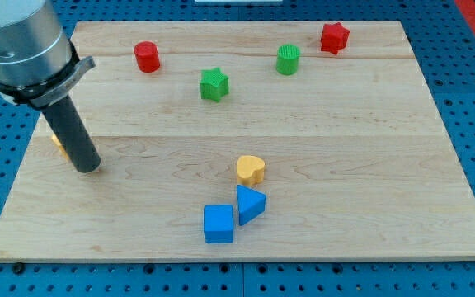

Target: Push yellow hexagon above red circle

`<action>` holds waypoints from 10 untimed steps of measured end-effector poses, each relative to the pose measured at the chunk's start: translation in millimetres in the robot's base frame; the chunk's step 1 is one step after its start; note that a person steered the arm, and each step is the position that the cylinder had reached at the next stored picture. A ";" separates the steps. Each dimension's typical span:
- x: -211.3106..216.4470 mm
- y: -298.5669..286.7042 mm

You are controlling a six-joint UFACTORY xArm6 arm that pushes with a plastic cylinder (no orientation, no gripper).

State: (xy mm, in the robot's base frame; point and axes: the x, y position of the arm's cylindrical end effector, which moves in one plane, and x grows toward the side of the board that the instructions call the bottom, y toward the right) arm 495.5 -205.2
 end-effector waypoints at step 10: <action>-244.0 17.1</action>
